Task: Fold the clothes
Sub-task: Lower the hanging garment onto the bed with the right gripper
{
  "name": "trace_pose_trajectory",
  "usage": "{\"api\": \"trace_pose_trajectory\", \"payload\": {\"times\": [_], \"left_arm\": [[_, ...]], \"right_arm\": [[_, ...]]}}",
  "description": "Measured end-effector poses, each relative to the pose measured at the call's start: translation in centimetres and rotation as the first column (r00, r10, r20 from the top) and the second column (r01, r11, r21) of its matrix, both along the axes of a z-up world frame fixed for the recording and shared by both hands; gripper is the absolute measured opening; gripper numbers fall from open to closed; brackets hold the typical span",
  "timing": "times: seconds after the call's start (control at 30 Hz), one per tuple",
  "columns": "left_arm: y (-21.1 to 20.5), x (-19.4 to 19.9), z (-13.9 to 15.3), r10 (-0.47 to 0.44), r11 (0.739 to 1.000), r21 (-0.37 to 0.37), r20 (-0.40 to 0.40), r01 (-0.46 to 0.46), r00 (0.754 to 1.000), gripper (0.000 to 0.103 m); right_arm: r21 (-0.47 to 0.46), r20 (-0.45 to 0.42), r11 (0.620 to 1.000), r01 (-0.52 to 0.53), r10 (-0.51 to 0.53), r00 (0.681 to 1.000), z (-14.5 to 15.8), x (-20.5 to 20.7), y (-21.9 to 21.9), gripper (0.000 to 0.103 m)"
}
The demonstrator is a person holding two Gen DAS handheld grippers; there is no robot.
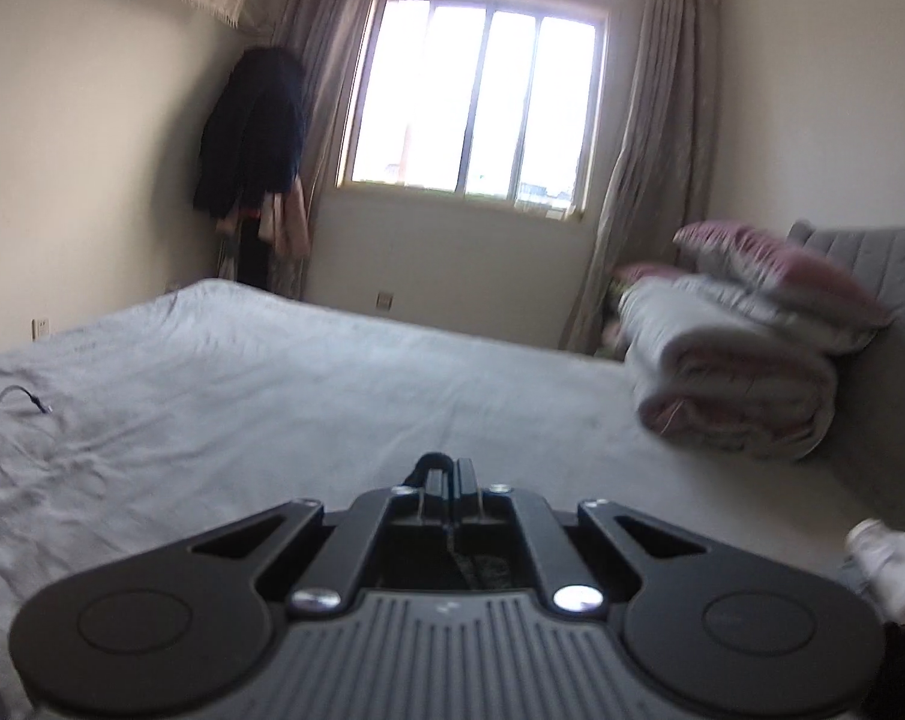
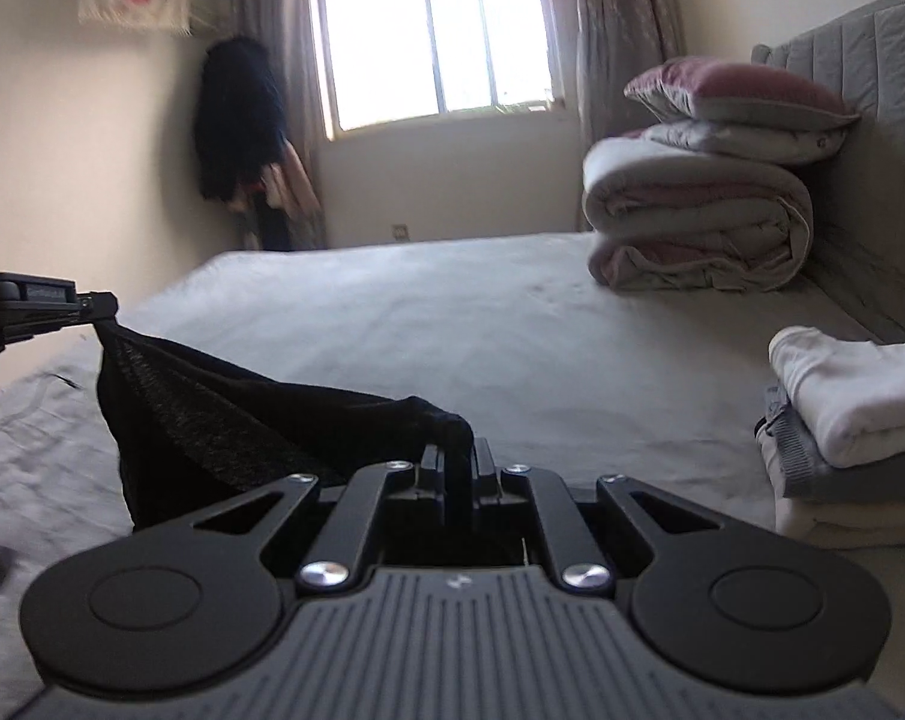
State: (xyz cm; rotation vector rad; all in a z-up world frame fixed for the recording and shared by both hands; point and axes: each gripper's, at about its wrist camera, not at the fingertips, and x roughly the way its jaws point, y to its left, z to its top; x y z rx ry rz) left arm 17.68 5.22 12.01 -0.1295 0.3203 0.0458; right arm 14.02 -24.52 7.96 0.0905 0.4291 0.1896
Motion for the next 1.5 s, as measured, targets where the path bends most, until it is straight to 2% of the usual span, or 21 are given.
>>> {"api": "trace_pose_trajectory", "payload": {"times": [0.2,0.33,0.43,0.53,0.77,0.8,0.87,0.9,0.93,1.07,1.17,1.23,1.4,1.5], "left_arm": [[-2.4,5.7,-4.0,0.001,0.998,0.067,-0.042,0.002,0.999,0.001],[-2.9,9.3,-6.6,0.017,0.998,0.067,-0.090,-0.011,0.996,0.001],[-3.4,10.9,-8.4,0.018,0.995,0.101,-0.111,-0.007,0.994,0.001],[-4.2,12.3,-9.5,0.009,0.989,0.147,-0.117,0.008,0.993,0.002],[-3.6,13.6,-10.7,-0.007,0.995,0.092,-0.202,0.026,0.979,0.008],[-3.5,13.6,-10.9,-0.012,0.996,0.087,-0.215,0.031,0.976,0.011],[-3.3,13.2,-11.0,-0.025,0.996,0.075,-0.242,0.045,0.970,0.020],[-3.2,13.0,-11.1,-0.032,0.996,0.068,-0.255,0.051,0.966,0.030],[-3.0,12.6,-10.9,-0.035,0.997,0.055,-0.264,0.051,0.964,0.038],[-2.1,11.2,-10.2,-0.045,0.999,-0.004,-0.296,0.046,0.954,0.050],[-1.6,9.7,-9.3,-0.052,0.999,-0.020,-0.304,0.048,0.951,0.059],[-1.2,8.5,-8.6,-0.046,0.999,-0.028,-0.297,0.040,0.954,0.073],[0.2,5.2,-6.8,-0.102,0.992,-0.101,-0.279,0.076,0.955,0.090],[1.4,3.3,-6.3,-0.118,0.982,-0.175,-0.300,0.067,0.946,0.092]], "right_arm": [[-0.036,-0.043,0.998,0.048,-0.050,0.998,-3.8,4.4,-1.1,0.009],[-0.043,-0.073,0.996,0.074,-0.077,0.994,-6.1,6.2,-1.4,0.009],[-0.056,-0.095,0.995,0.080,-0.085,0.992,-7.9,7.4,-1.3,0.009],[-0.031,-0.124,0.997,0.077,-0.081,0.989,-9.3,8.4,-1.3,0.009],[0.003,-0.178,0.998,0.064,-0.062,0.982,-9.0,8.6,-1.6,0.016],[0.007,-0.186,0.998,0.061,-0.059,0.981,-8.9,8.6,-1.7,0.017],[0.014,-0.201,0.998,0.057,-0.053,0.978,-8.7,8.6,-1.8,0.027],[0.018,-0.208,0.998,0.054,-0.049,0.977,-8.6,8.6,-1.8,0.042],[0.015,-0.205,0.998,0.060,-0.056,0.977,-8.4,8.6,-2.0,0.046],[0.037,-0.215,0.996,0.077,-0.067,0.974,-7.0,7.3,-2.7,0.046],[0.044,-0.235,0.995,0.086,-0.073,0.969,-6.5,5.9,-3.0,0.046],[0.035,-0.248,0.996,0.088,-0.077,0.966,-6.3,4.8,-2.9,0.046],[0.033,-0.281,0.995,0.090,-0.077,0.956,-5.9,1.9,-2.3,0.048],[0.042,-0.298,0.996,0.076,-0.061,0.953,-5.7,0.1,-1.8,0.050]]}}
